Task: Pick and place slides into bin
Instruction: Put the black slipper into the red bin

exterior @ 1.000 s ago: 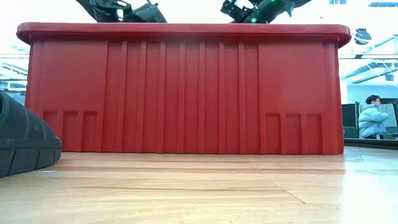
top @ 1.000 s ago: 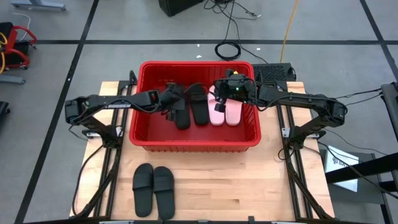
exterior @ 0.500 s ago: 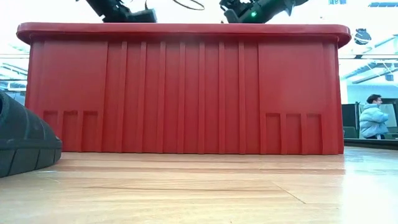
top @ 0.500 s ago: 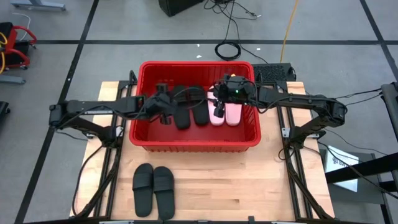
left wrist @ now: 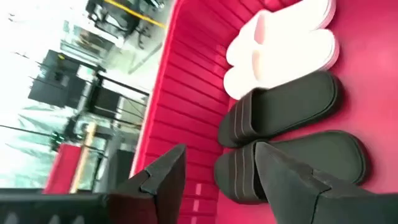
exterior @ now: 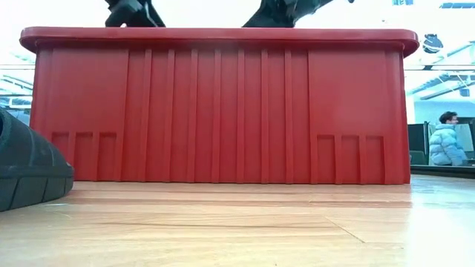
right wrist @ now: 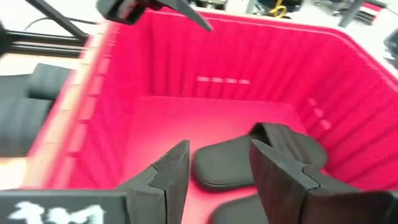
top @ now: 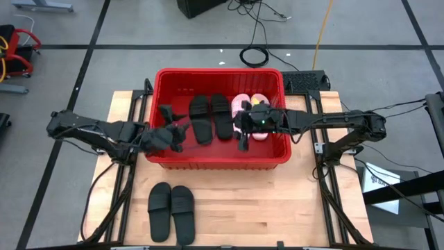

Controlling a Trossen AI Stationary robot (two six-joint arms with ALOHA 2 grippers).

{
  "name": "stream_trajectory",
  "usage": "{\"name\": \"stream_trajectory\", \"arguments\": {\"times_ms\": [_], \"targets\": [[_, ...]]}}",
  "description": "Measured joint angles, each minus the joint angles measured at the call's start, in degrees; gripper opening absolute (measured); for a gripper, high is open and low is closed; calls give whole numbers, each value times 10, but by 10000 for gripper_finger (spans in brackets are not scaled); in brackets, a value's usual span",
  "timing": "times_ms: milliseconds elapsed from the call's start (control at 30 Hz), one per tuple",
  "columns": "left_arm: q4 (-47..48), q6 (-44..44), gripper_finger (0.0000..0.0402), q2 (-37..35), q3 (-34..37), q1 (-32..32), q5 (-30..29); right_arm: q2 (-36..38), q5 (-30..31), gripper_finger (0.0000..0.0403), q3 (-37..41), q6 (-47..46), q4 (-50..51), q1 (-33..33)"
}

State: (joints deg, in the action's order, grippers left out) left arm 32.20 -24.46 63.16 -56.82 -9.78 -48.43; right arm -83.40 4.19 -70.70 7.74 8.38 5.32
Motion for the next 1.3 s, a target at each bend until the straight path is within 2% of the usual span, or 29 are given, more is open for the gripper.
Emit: {"name": "stream_trajectory", "arguments": {"times_ms": [200, 333, 533, 667, 800, 933, 1000, 1100, 1200, 1300], "targets": [[11, 24, 203, 5, 0, -106, -109, 0, 0, 155, 0, -7, -16, -52], [11, 62, 202, 5, 0, -175, -144, 0, 1, 155, 0, -11, -42, -81], [-1, 134, 202, 5, 0, -261, -161, 0, 1, 155, 0, -20, -44, -113], [-81, 151, 202, 6, 0, -305, -114, 0, 2, 155, 0, -27, -43, -131], [-170, 107, 202, 6, 0, -350, -26, 0, 2, 155, 0, -42, -43, -151], [-203, 68, 202, 19, -7, -385, 67, 0, 2, 155, 0, -53, -43, -172], [-176, 83, 202, 38, -28, -404, 70, 0, 2, 155, 0, -56, -43, -182], [-79, 169, 202, 85, -86, -420, 74, 0, 2, 155, 0, -56, -43, -197], [32, 266, 202, 156, -154, -420, 91, 0, 2, 155, 0, -56, -50, -210], [121, 321, 202, 233, -228, -420, 113, 0, 2, 155, 0, -56, -60, -223]]}}
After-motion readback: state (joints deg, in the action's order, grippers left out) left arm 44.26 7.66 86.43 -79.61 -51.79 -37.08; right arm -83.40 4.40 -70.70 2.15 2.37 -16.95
